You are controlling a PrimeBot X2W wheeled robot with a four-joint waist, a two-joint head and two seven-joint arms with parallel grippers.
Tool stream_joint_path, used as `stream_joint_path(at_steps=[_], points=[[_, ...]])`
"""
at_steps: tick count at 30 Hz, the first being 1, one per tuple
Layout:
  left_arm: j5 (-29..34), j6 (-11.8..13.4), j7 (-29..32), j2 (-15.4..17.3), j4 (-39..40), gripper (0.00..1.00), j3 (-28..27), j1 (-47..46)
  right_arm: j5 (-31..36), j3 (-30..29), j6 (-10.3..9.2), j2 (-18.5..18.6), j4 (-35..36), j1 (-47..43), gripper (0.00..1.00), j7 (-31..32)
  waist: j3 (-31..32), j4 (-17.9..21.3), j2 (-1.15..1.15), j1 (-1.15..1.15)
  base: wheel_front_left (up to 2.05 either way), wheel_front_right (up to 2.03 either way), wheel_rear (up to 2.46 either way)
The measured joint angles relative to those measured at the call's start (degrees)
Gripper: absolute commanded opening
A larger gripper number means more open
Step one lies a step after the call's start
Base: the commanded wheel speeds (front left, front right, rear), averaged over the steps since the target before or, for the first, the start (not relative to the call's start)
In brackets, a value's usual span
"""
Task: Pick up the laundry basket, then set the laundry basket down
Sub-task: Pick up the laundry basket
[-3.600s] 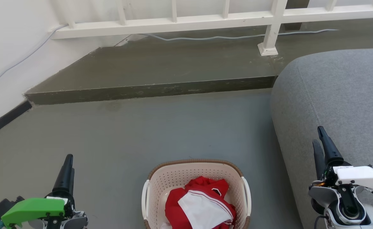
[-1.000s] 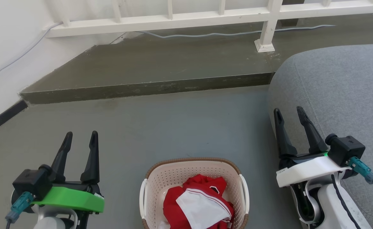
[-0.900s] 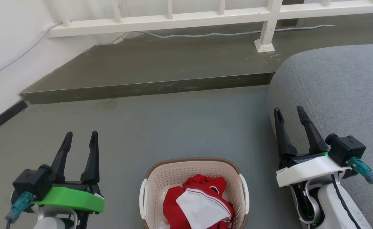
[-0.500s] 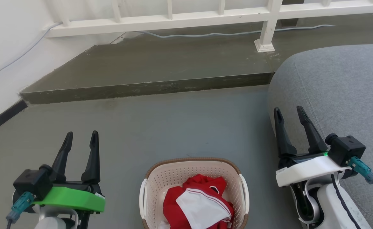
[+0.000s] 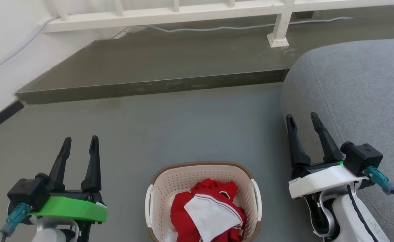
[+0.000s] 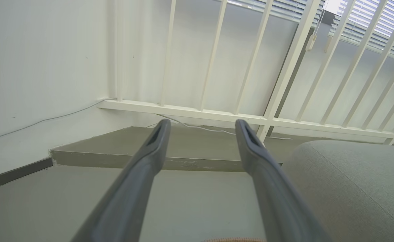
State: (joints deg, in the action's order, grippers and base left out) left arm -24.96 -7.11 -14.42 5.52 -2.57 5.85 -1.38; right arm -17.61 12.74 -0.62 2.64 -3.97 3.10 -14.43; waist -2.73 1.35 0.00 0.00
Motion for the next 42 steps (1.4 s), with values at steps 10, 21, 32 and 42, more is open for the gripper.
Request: stream_joint_path(at_steps=[10,21,32,42], points=[[-0.1,0.0,0.0,0.7,1.0,1.00,0.1,-0.1,0.9,0.5,-2.03,0.0,-0.3,0.0,1.00,0.0,-2.4,1.0,0.00,0.00,0.00,0.00,0.00],[-2.3,0.0,0.0,2.8,1.6,1.00,1.1,-1.0,1.0,0.7,-3.60,0.0,-0.7,0.0,1.00,0.0,-7.7,2.1,0.00,0.00,0.00,0.00,0.00],[-3.0,0.0,0.0,6.3,1.0,1.00,2.3,-3.4,-0.1,2.0,-5.13,0.0,-1.7,1.2,1.00,0.0,-14.9,3.0,0.00,0.00,0.00,0.00,0.00],[-4.0,0.0,0.0,9.9,-3.0,1.00,5.8,-7.2,-0.7,4.1,-6.03,0.0,-5.3,5.9,1.00,0.0,-22.0,3.9,0.00,0.01,0.00,0.00,0.00]])
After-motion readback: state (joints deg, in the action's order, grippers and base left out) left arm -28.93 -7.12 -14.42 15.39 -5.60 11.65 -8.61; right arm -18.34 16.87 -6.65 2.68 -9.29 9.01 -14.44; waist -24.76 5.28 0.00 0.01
